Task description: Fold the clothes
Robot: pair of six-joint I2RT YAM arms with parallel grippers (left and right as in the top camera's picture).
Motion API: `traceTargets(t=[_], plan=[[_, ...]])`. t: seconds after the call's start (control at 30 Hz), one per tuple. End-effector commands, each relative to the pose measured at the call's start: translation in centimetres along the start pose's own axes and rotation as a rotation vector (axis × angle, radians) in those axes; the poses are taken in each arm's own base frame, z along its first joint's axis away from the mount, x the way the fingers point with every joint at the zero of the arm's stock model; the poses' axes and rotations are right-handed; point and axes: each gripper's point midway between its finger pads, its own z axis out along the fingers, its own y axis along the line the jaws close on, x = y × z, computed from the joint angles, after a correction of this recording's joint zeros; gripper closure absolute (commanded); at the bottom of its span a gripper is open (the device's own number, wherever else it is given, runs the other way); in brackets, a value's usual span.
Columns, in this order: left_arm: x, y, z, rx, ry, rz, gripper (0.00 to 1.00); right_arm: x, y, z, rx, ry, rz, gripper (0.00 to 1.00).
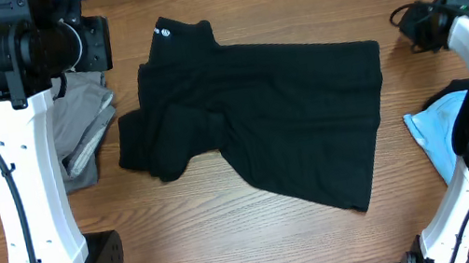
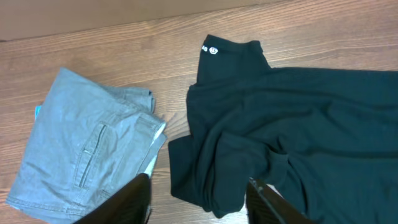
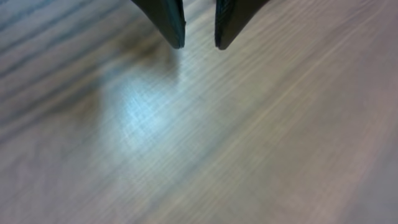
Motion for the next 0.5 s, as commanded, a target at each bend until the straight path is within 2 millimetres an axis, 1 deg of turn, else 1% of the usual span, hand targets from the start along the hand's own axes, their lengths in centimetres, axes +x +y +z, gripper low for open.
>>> traceTargets(t=[0.0, 0.03, 0.07, 0.1, 0.13, 0.17, 0.2, 0.23, 0.27, 0.33, 0.37, 0.4, 0.43, 0.47], plan=[[0.7, -0.3, 0.3, 0.014, 0.031, -0.007, 0.44, 0.3, 4.9, -3.0, -0.197, 0.090, -0.121, 0.71], [1.1, -0.3, 0.2, 0.014, 0.049, -0.008, 0.44, 1.0, 5.9, -4.3, -0.232, 0.137, -0.138, 0.70], [1.7, -0.3, 0.2, 0.014, 0.074, -0.008, 0.44, 1.3, 6.3, -5.0, -0.246, 0.152, -0.148, 0.70], [2.6, -0.3, 0.1, 0.010, 0.111, -0.009, 0.38, 1.5, 6.9, -6.5, -0.250, 0.167, -0.154, 0.69], [2.6, -0.2, -0.1, 0.007, 0.106, -0.009, 0.39, 1.5, 7.5, -8.2, -0.260, 0.165, -0.177, 0.69], [2.6, -0.5, -0.5, 0.021, 0.097, -0.014, 0.39, 1.4, 7.9, -9.3, -0.266, 0.158, -0.190, 0.69], [2.5, -0.8, -1.7, 0.036, 0.069, -0.022, 0.37, 1.1, 8.9, -12.8, -0.281, 0.123, -0.209, 0.68], [2.6, -0.8, -2.6, 0.035, 0.048, -0.047, 0.36, 1.0, 9.5, -15.0, -0.290, 0.100, -0.218, 0.67], [2.7, -0.8, -4.0, 0.036, 0.020, -0.076, 0.32, 1.0, 10.2, -18.1, -0.304, 0.066, -0.231, 0.66], [3.5, -0.9, -5.6, 0.036, -0.002, -0.087, 0.29, 1.7, 11.2, -23.6, -0.327, 0.011, -0.252, 0.64], [3.9, -0.9, -5.9, 0.036, 0.005, -0.103, 0.29, 2.2, 11.4, -25.3, -0.332, 0.002, -0.251, 0.63], [4.9, -1.0, -5.9, 0.038, 0.027, -0.116, 0.28, 3.0, 11.5, -27.6, -0.337, -0.007, -0.243, 0.60], [6.1, -1.0, -5.5, 0.036, 0.066, -0.122, 0.28, 3.7, 11.4, -28.9, -0.337, -0.005, -0.236, 0.59], [7.3, -1.0, -4.9, 0.034, 0.109, -0.125, 0.28, 4.4, 11.4, -29.6, -0.335, 0.004, -0.236, 0.59]])
